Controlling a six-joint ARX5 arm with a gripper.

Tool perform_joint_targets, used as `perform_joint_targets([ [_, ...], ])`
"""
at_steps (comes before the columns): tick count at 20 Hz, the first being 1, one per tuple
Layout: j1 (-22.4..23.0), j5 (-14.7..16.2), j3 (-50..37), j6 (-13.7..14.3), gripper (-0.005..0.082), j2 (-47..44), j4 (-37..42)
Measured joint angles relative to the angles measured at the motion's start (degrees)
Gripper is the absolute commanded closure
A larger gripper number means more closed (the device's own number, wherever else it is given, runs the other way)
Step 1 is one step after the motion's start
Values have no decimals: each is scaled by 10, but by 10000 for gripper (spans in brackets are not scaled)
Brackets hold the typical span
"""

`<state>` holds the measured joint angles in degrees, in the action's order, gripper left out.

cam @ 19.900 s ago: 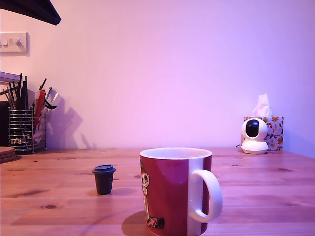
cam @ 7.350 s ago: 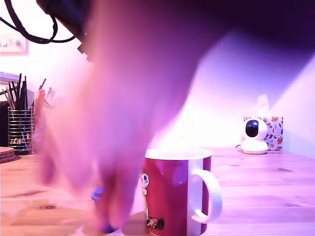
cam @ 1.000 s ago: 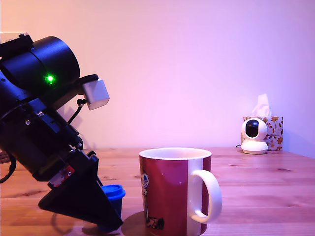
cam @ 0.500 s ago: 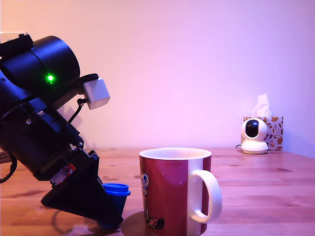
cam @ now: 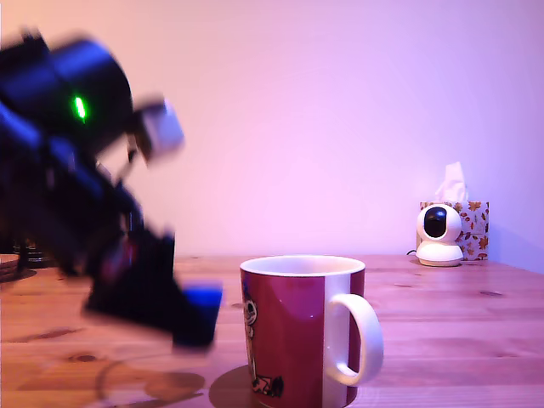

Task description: Pick up the coffee capsules on the table and drop them inside the coffee cup

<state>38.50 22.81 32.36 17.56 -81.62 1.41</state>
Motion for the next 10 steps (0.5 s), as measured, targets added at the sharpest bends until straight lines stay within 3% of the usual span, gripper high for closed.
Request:
perform_joint_targets([
  [6,0,0,0,-51,570,123,-23],
  [10,0,0,0,-54,569,193,-22],
])
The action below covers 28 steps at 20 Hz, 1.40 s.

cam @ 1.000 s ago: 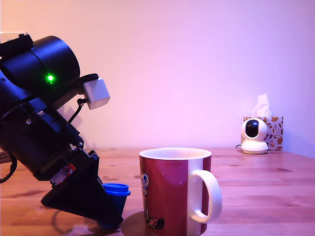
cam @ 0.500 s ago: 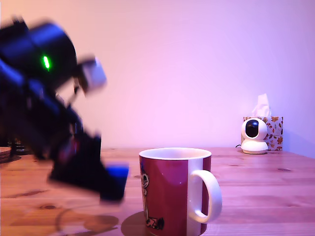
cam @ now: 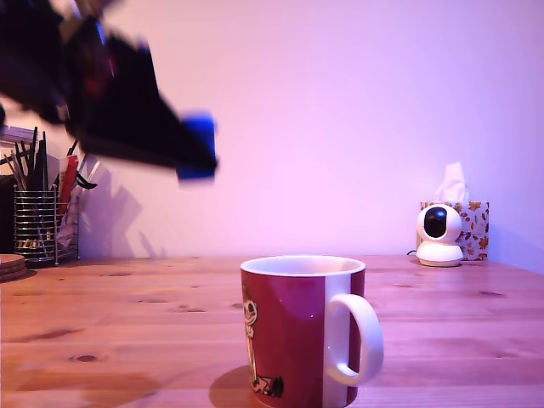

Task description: Pick up the coffee capsules on the table and drop them inside the coffee cup

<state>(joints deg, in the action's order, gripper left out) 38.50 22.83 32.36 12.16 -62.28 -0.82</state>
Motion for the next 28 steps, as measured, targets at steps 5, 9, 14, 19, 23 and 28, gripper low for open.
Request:
perform_joint_targets([
  [5,6,0,0,-16,570,3,2],
  [9,12,0,0,-43,569,3,10],
  [14,30,0,74,-45,569,-50,-41],
  [19,45,0,169,-45,569,-106,-144],
  [23,62,0,207,-44,569,-153,-181],
  [28,72,0,210,-44,569,-214,-191],
])
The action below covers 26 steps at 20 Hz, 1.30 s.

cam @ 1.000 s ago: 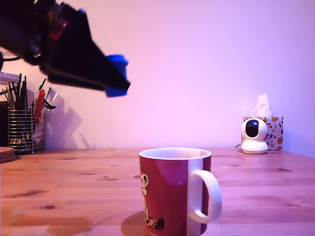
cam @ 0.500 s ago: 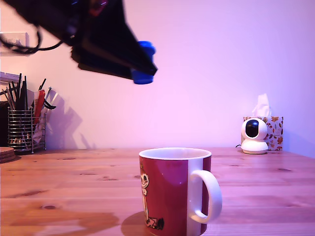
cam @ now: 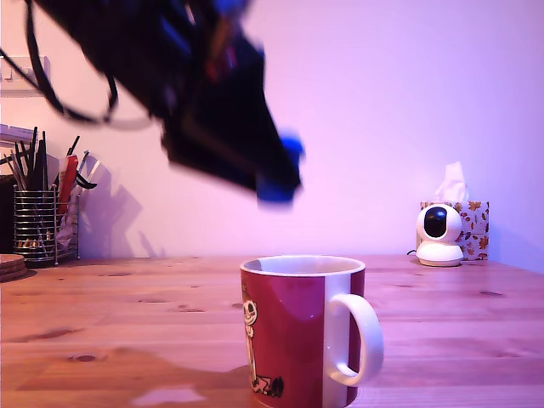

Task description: Pick up the coffee capsules on the table and drop them inside the coffee cup

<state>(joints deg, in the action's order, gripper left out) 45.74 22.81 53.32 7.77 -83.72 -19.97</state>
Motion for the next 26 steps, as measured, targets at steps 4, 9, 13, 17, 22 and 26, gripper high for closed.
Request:
perform_joint_targets([
  [4,0,0,0,0,569,-3,1],
  [9,0,0,0,1,509,-3,0],
  [13,1,0,0,2,292,-3,0],
  [17,4,0,0,3,216,-4,0],
  [22,4,0,0,3,219,-4,20],
  [26,4,0,0,3,219,-4,45],
])
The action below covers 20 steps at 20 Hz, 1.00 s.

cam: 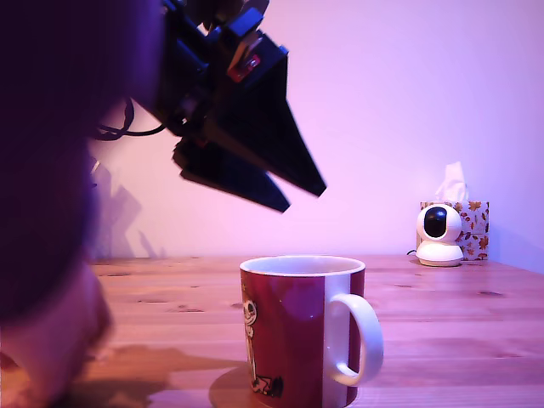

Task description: Pick up the coffee capsules on the table and drop them inside the coffee cup

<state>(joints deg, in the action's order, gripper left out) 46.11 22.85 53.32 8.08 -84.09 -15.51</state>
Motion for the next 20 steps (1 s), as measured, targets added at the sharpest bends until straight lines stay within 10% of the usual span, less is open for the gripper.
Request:
perform_joint_targets([
  [7,0,0,0,-3,261,0,2],
  [14,0,24,0,-5,794,2,3],
  [20,0,-24,0,-16,793,57,3],
])
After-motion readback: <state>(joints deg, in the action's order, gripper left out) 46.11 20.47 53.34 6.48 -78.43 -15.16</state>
